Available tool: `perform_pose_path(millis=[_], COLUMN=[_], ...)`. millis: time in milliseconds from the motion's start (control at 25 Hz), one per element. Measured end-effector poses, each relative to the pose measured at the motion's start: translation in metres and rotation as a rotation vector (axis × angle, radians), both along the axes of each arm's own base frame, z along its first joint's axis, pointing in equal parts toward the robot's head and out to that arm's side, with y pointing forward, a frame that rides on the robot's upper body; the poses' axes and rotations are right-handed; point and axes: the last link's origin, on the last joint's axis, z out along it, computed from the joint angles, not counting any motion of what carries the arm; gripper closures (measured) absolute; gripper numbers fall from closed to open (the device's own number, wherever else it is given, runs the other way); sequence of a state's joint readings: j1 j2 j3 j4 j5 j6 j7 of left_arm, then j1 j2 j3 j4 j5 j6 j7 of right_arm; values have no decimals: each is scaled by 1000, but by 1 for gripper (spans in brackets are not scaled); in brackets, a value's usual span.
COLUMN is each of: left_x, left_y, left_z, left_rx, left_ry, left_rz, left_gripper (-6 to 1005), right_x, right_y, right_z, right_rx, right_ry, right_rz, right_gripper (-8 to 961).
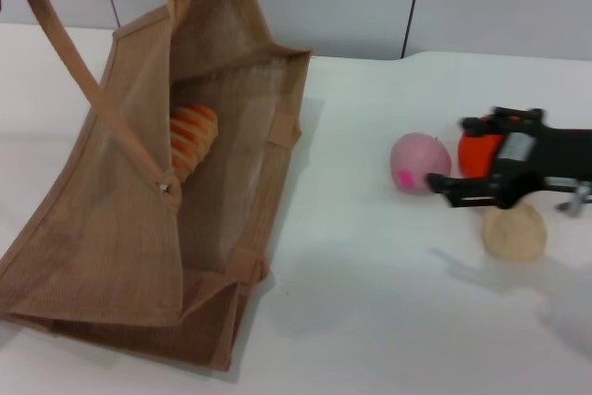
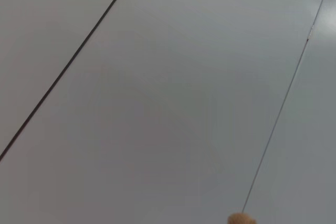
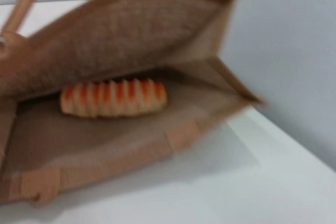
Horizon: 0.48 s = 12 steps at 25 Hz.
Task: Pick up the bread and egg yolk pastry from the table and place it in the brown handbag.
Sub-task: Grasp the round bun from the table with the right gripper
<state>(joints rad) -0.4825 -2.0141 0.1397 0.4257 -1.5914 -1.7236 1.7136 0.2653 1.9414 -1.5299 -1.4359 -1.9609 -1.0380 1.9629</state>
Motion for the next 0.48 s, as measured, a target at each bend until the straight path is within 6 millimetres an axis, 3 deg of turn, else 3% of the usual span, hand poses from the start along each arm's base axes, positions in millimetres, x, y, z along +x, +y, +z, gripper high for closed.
perform_pose_path(millis=[280, 480], left_x=[2, 0], left_y=[3, 4], left_z=[-5, -7], left_rx=[-18, -25], left_ry=[-1, -7], left_rz=[5, 18], left_gripper=[878, 878], right_x=[41, 56], right_y=[1, 6], right_z=[24, 14], right_rx=[5, -52], right_ry=[-77, -123], right_rz=[-198, -288], right_gripper=[56, 56])
